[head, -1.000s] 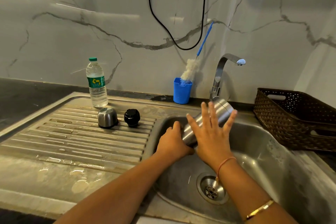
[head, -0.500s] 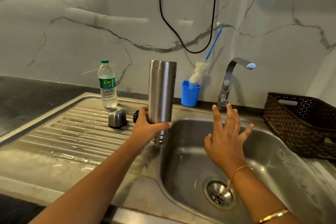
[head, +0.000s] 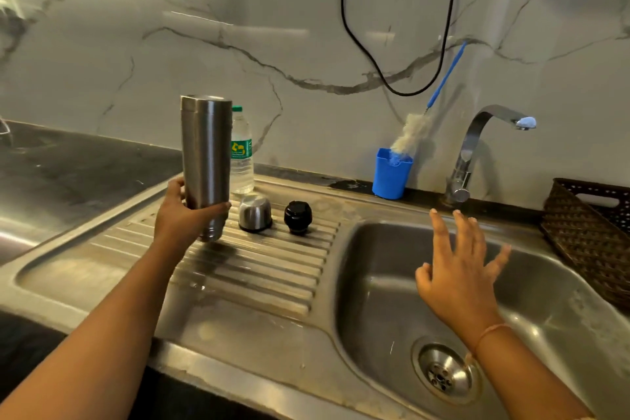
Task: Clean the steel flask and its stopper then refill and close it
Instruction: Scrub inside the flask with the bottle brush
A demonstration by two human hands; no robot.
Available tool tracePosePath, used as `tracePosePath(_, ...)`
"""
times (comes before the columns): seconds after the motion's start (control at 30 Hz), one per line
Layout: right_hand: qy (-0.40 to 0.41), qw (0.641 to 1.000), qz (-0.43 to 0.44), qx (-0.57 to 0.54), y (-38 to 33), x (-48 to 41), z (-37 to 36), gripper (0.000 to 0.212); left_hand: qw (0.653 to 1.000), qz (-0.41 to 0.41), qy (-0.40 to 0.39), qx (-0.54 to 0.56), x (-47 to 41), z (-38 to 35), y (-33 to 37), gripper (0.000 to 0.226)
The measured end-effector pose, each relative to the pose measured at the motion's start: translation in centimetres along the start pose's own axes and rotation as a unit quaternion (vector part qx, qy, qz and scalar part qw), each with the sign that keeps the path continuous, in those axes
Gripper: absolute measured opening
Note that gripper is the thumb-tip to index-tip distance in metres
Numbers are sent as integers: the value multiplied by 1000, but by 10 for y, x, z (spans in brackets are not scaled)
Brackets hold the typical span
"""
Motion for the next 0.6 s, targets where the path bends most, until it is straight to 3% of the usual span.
tracePosePath(0.27, -66, 998, 3, -20, -9, 5, -6, 84, 999, 29, 17, 39, -29, 15, -20, 80)
tracePosePath(0.6, -101, 995, 16, -10, -16, 8, -9, 82, 998, 31, -32, 46, -36, 4, -24, 77)
Point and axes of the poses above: each hand's wrist, its own x-axis away from the middle knuckle, its own z-axis out of the back of the hand, y = z × x, the point moved 4 cm from there along -x, towards the middle knuckle, and after that the axes turned 9 degrees about y, right-handed, at the moved point
